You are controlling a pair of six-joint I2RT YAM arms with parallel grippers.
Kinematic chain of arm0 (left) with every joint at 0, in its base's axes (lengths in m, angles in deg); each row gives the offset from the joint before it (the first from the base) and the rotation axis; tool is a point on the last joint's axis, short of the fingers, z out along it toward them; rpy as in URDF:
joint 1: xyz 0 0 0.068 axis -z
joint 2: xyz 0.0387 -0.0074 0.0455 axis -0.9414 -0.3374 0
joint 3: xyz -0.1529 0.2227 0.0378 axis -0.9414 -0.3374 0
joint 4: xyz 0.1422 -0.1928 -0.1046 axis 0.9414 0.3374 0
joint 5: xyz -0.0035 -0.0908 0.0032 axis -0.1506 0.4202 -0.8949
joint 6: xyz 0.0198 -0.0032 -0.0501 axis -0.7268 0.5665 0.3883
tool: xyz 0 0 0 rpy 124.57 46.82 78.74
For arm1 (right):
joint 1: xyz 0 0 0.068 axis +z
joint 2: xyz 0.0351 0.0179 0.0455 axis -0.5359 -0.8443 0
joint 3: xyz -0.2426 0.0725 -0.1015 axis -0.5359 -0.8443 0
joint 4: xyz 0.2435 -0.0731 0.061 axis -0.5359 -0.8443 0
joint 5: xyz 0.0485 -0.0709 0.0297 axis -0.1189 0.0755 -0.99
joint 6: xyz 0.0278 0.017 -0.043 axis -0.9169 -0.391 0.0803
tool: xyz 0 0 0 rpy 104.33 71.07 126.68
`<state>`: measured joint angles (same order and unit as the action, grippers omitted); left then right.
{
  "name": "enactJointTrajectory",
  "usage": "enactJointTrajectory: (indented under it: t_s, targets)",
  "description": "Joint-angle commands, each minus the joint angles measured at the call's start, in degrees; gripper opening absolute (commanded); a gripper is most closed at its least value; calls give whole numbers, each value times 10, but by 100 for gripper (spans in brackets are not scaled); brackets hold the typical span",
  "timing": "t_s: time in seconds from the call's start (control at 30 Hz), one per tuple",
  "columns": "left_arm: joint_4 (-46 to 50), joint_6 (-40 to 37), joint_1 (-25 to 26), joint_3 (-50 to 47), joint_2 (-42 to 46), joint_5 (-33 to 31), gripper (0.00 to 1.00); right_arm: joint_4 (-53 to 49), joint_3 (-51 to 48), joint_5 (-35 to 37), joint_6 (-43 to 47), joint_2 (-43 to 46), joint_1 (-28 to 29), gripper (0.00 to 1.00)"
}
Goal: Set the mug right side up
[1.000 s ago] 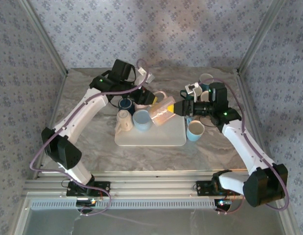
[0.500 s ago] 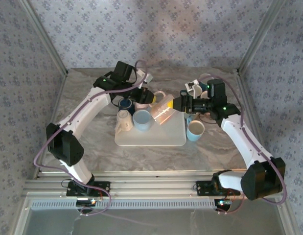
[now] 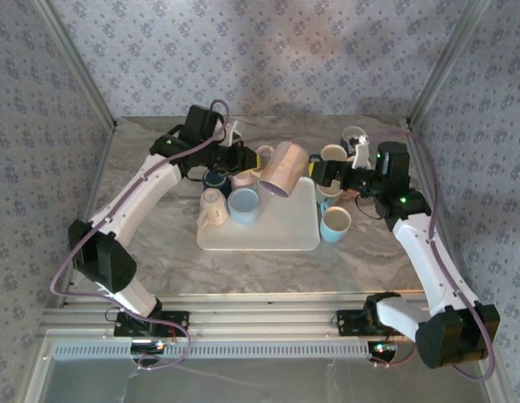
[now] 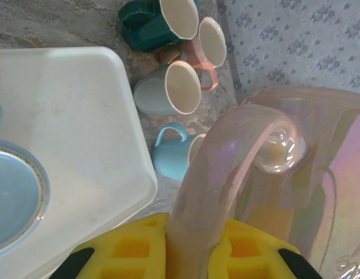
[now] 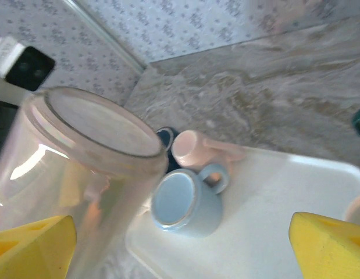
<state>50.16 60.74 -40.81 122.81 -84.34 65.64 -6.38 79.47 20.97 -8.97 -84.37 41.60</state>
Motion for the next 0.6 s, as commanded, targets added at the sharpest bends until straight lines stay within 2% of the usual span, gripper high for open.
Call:
enactJointTrajectory:
  t_s: [0.0, 0.17, 0.23, 0.37, 0.57]
  targets:
    - [-58, 73, 3, 14, 35, 23, 0, 32, -30, 71, 63, 49, 16, 93]
    - [-50, 151, 8, 19, 36, -28, 0, 44, -52, 115, 204, 101, 87, 79]
    - [-65, 196, 10, 6, 40, -47, 0, 32, -57, 174, 265, 112, 139, 75]
    - [-106, 267, 21, -21, 42, -84, 0, 54, -80, 257, 332, 121, 227, 69]
    - [-122, 296, 35, -18, 28, -118, 0, 114, -89, 420, 387, 97, 331, 61]
